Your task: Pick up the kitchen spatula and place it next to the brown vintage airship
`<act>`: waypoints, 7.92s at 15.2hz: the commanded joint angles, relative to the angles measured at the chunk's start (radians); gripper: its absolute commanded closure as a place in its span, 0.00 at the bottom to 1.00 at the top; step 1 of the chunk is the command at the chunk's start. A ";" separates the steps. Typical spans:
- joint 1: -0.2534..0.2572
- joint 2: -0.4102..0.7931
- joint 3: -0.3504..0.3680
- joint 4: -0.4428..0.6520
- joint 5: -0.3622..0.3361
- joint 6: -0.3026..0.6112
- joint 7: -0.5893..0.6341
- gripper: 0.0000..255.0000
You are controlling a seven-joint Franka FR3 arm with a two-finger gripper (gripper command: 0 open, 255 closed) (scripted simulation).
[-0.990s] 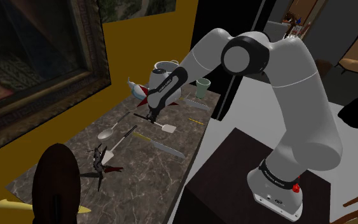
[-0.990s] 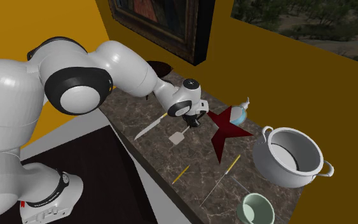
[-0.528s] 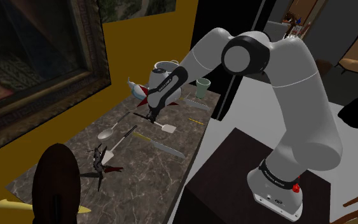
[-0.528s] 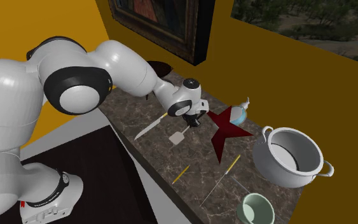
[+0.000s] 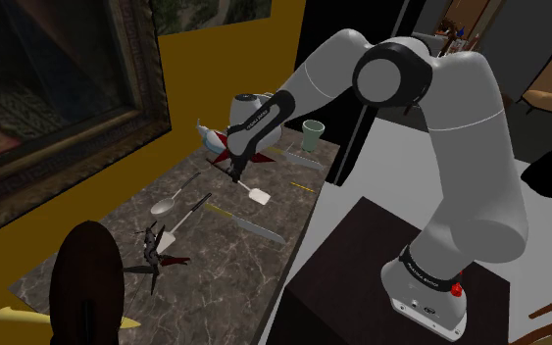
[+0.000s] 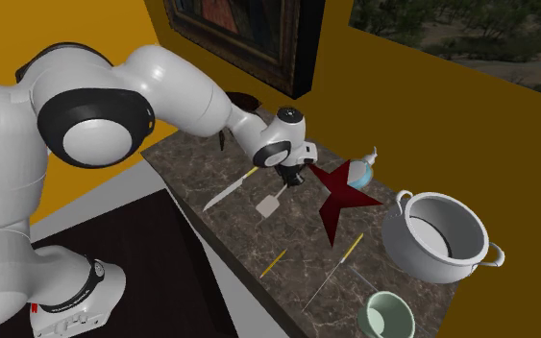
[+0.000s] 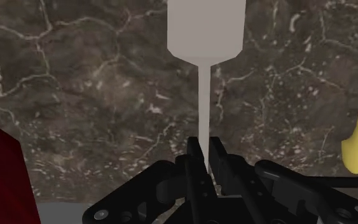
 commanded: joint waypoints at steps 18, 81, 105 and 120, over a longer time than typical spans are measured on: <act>0.007 -0.198 -0.011 -0.025 -0.012 -0.174 0.010 1.00; 0.209 -0.268 0.067 -0.151 -0.094 -0.116 0.341 1.00; 0.218 -0.003 0.054 -0.109 -0.108 0.107 0.352 1.00; 0.217 -0.035 0.056 -0.123 -0.107 0.089 0.351 0.00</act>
